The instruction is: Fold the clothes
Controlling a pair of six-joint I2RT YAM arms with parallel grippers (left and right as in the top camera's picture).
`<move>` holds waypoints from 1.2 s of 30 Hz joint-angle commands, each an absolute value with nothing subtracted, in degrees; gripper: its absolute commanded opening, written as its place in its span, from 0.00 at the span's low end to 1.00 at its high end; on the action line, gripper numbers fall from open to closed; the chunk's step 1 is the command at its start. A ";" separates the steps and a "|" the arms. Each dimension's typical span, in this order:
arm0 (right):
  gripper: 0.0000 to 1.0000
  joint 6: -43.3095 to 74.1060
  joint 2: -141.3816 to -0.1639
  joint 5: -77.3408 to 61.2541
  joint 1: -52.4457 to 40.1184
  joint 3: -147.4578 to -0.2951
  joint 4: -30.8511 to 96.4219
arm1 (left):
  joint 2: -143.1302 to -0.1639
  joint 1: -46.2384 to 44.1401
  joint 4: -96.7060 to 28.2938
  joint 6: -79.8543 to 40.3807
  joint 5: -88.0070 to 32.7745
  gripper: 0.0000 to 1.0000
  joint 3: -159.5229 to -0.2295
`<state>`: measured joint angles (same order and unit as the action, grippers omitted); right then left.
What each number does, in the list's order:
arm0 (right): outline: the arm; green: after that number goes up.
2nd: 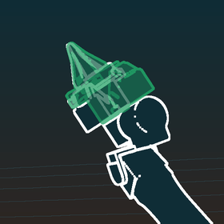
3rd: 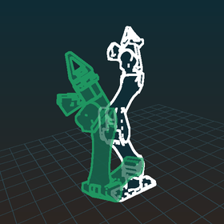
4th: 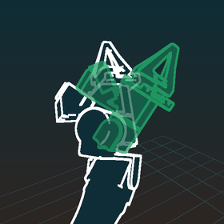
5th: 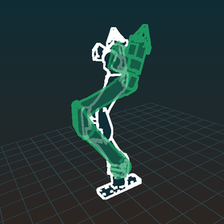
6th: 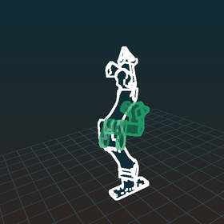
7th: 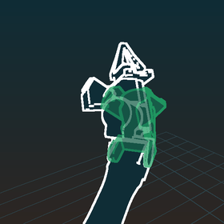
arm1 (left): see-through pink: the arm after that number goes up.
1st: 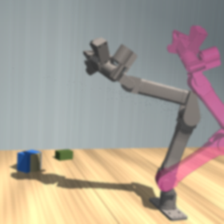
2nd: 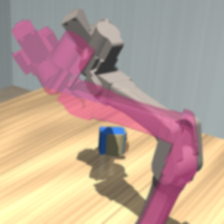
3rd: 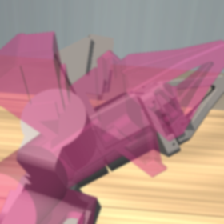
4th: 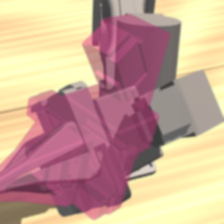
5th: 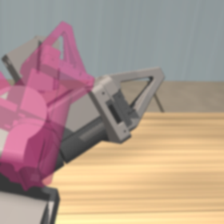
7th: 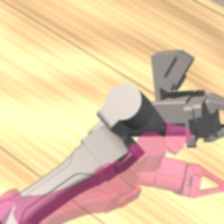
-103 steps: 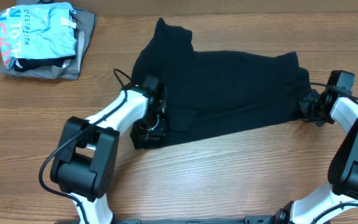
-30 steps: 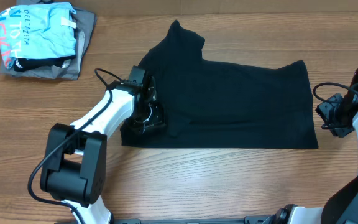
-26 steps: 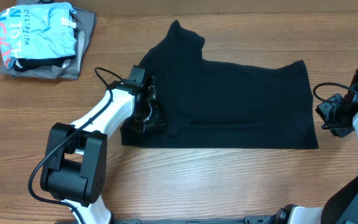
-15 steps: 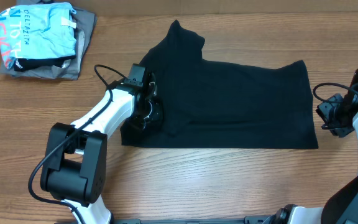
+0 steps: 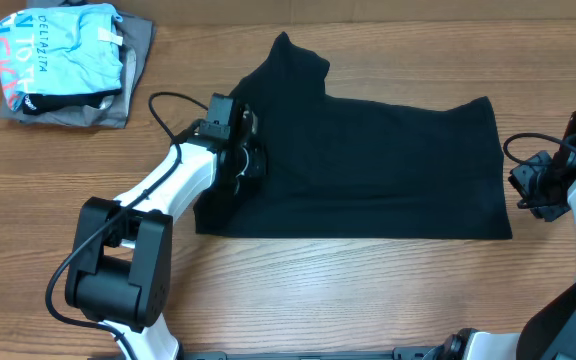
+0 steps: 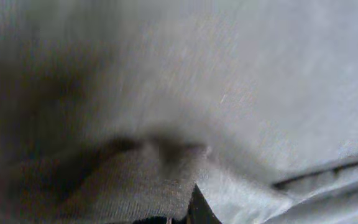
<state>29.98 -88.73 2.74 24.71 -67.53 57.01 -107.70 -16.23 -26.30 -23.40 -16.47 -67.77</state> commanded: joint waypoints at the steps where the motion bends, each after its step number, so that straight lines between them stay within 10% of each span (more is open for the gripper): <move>1: 0.40 29.93 -88.36 2.44 24.77 -68.27 56.95 | -108.44 -16.10 -22.13 -22.24 -16.08 0.07 -68.10; 9: 0.39 29.93 -88.36 2.44 24.77 -68.27 57.19 | -108.47 -16.14 -11.53 -22.22 -15.81 0.19 -68.10; 13: 0.39 29.93 -88.36 2.44 24.77 -68.27 57.21 | -108.47 -16.12 -9.82 -19.97 -15.59 0.78 -68.10; 15: 0.40 29.93 -88.36 2.44 24.77 -68.27 57.21 | -108.42 -16.08 -10.48 -19.22 -15.62 0.88 -68.12; 36: 0.42 29.50 -88.36 1.17 24.77 -68.27 56.95 | -109.65 -19.22 -25.85 -20.84 -25.04 0.69 -73.49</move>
<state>29.78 -88.73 1.85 24.71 -67.53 57.12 -107.83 -16.64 -28.16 -20.43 -22.81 -72.16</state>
